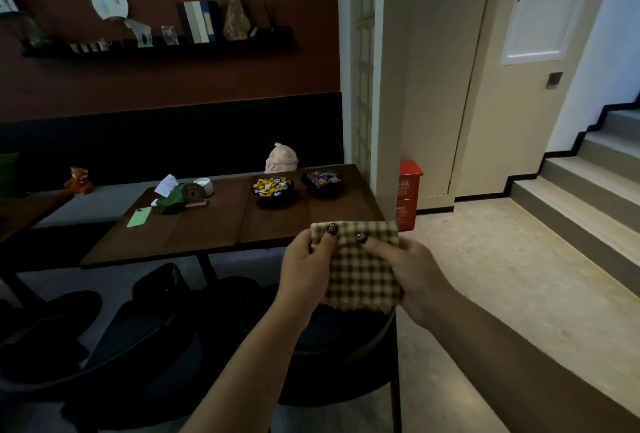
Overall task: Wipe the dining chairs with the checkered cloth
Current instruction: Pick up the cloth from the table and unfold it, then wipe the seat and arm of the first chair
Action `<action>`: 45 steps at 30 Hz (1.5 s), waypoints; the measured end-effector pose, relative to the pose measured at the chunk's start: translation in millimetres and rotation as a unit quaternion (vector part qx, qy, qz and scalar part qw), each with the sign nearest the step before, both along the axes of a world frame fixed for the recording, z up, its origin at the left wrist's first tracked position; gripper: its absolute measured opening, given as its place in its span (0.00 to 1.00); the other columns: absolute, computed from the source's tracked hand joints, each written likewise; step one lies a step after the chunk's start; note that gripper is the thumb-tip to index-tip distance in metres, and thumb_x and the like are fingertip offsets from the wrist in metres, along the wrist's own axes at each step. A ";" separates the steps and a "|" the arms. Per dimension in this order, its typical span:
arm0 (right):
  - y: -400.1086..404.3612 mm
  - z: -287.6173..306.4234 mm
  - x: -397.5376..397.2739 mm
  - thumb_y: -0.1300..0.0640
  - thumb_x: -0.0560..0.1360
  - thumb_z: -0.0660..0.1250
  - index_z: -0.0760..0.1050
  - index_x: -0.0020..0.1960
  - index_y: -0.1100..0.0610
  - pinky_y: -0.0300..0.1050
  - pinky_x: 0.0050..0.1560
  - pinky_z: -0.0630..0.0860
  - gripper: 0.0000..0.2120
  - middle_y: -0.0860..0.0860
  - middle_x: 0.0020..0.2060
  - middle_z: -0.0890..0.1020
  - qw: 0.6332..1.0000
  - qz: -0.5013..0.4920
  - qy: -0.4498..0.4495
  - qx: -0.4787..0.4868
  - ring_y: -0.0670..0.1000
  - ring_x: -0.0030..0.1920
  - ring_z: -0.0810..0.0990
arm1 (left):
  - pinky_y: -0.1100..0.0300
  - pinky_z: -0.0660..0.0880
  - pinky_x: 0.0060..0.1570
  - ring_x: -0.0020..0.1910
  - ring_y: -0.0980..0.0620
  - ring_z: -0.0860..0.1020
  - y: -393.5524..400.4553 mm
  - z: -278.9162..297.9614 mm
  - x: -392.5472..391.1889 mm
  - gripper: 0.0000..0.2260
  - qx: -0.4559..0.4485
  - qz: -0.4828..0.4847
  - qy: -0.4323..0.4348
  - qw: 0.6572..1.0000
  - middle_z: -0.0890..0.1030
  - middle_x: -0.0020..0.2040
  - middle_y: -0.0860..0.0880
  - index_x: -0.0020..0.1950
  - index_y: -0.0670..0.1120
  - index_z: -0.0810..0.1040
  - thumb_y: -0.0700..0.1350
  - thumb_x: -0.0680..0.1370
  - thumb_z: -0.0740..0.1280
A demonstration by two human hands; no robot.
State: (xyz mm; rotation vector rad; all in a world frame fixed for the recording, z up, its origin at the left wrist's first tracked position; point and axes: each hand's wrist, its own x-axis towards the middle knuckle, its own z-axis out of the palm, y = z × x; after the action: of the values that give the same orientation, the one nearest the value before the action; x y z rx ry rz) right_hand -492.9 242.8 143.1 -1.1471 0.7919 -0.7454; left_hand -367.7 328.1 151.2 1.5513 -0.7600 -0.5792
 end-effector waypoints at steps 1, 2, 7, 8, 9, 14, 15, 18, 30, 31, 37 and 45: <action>2.9 -7.0 1.5 0.52 0.65 0.77 0.80 0.53 0.55 0.55 0.52 0.80 0.19 0.51 0.46 0.86 0.999 0.008 0.006 0.046 0.55 0.49 0.84 | 0.61 0.78 0.43 0.44 0.57 0.80 -3.0 -4.7 -0.2 0.09 -0.008 0.006 -0.034 0.999 0.82 0.45 0.52 0.49 0.50 0.78 0.52 0.81 0.61; 5.4 -13.9 2.7 0.51 0.65 0.77 0.79 0.55 0.56 0.57 0.54 0.79 0.20 0.53 0.47 0.85 0.997 0.012 0.014 0.076 0.56 0.50 0.83 | 0.66 0.76 0.40 0.41 0.61 0.78 -6.2 -9.6 0.3 0.09 -0.016 0.007 -0.069 0.997 0.81 0.42 0.53 0.47 0.49 0.77 0.51 0.81 0.61; 1.6 -42.3 -2.0 0.52 0.68 0.76 0.80 0.51 0.56 0.53 0.46 0.82 0.15 0.53 0.43 0.86 0.995 -0.050 0.036 0.083 0.54 0.44 0.85 | 0.73 0.66 0.29 0.31 0.68 0.73 -25.3 -45.7 6.7 0.14 0.010 0.006 -0.171 0.985 0.75 0.32 0.55 0.37 0.52 0.70 0.51 0.82 0.60; -2.1 -46.7 -6.1 0.52 0.68 0.76 0.80 0.50 0.56 0.49 0.39 0.82 0.13 0.51 0.41 0.86 0.994 -0.064 0.040 0.074 0.52 0.41 0.85 | 0.73 0.66 0.28 0.31 0.68 0.74 -29.7 -55.1 8.3 0.14 0.023 0.005 -0.178 0.984 0.75 0.32 0.55 0.37 0.52 0.71 0.52 0.82 0.59; -6.6 -50.7 -10.7 0.52 0.69 0.76 0.80 0.49 0.54 0.44 0.34 0.81 0.12 0.49 0.39 0.86 0.994 -0.081 0.045 0.066 0.50 0.38 0.85 | 0.73 0.66 0.28 0.32 0.67 0.74 -34.4 -64.6 10.3 0.13 0.035 0.002 -0.175 0.984 0.76 0.33 0.55 0.38 0.52 0.72 0.52 0.82 0.59; -45.1 -80.1 -40.0 0.51 0.73 0.71 0.78 0.47 0.48 0.42 0.34 0.78 0.04 0.47 0.40 0.84 0.970 -0.214 0.120 0.003 0.49 0.38 0.84 | 0.67 0.72 0.26 0.26 0.57 0.78 -63.6 -108.9 17.2 0.08 0.067 -0.024 -0.044 0.997 0.81 0.35 0.51 0.52 0.49 0.75 0.49 0.83 0.58; -56.5 -87.0 -45.3 0.52 0.74 0.70 0.77 0.48 0.49 0.43 0.36 0.78 0.04 0.46 0.42 0.83 0.965 -0.226 0.136 -0.008 0.50 0.41 0.83 | 0.65 0.72 0.26 0.27 0.55 0.78 -72.4 -116.7 18.7 0.07 0.077 -0.026 -0.018 0.997 0.82 0.37 0.51 0.55 0.49 0.73 0.49 0.83 0.58; -95.9 -109.5 -52.9 0.52 0.78 0.65 0.75 0.52 0.49 0.43 0.38 0.76 0.04 0.45 0.44 0.80 0.953 -0.239 0.182 -0.050 0.48 0.43 0.80 | 0.62 0.73 0.30 0.31 0.54 0.81 -105.9 -139.6 24.0 0.09 0.110 -0.029 0.041 0.993 0.83 0.43 0.50 0.62 0.51 0.66 0.50 0.83 0.58; -199.9 -287.5 26.2 0.53 0.82 0.55 0.72 0.66 0.54 0.42 0.60 0.68 0.15 0.50 0.65 0.74 0.929 0.103 0.310 -0.173 0.49 0.63 0.72 | 0.61 0.76 0.44 0.46 0.53 0.81 -250.7 -294.7 32.3 0.13 0.238 0.027 0.166 0.957 0.81 0.47 0.50 0.67 0.47 0.66 0.48 0.83 0.58; -195.3 -303.5 31.3 0.53 0.82 0.54 0.73 0.66 0.55 0.43 0.68 0.63 0.16 0.47 0.68 0.69 0.928 0.132 0.306 -0.164 0.48 0.70 0.64 | 0.61 0.76 0.44 0.47 0.53 0.80 -253.3 -310.7 32.6 0.13 0.254 0.041 0.180 0.949 0.81 0.48 0.50 0.67 0.47 0.67 0.48 0.83 0.57; -178.7 -343.3 67.9 0.61 0.79 0.57 0.57 0.76 0.62 0.36 0.73 0.40 0.26 0.52 0.77 0.55 0.876 0.041 0.407 -0.254 0.46 0.76 0.44 | 0.49 0.76 0.57 0.55 0.49 0.79 -259.2 -376.0 47.8 0.16 0.321 0.112 0.338 0.878 0.80 0.57 0.47 0.68 0.45 0.69 0.49 0.84 0.55; -183.5 -347.9 84.3 0.55 0.77 0.53 0.41 0.76 0.66 0.52 0.74 0.37 0.34 0.59 0.76 0.39 0.779 0.087 0.547 -0.295 0.59 0.75 0.33 | 0.62 0.74 0.44 0.51 0.55 0.80 -273.9 -410.5 60.9 0.16 0.335 -0.045 0.322 0.884 0.82 0.55 0.50 0.62 0.49 0.78 0.52 0.83 0.55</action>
State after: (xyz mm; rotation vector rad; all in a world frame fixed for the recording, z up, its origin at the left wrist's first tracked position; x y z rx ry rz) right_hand -408.6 59.3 -204.8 -2.2656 1.4255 -0.0642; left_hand -306.7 54.2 -259.2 1.7740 -0.1010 -1.4506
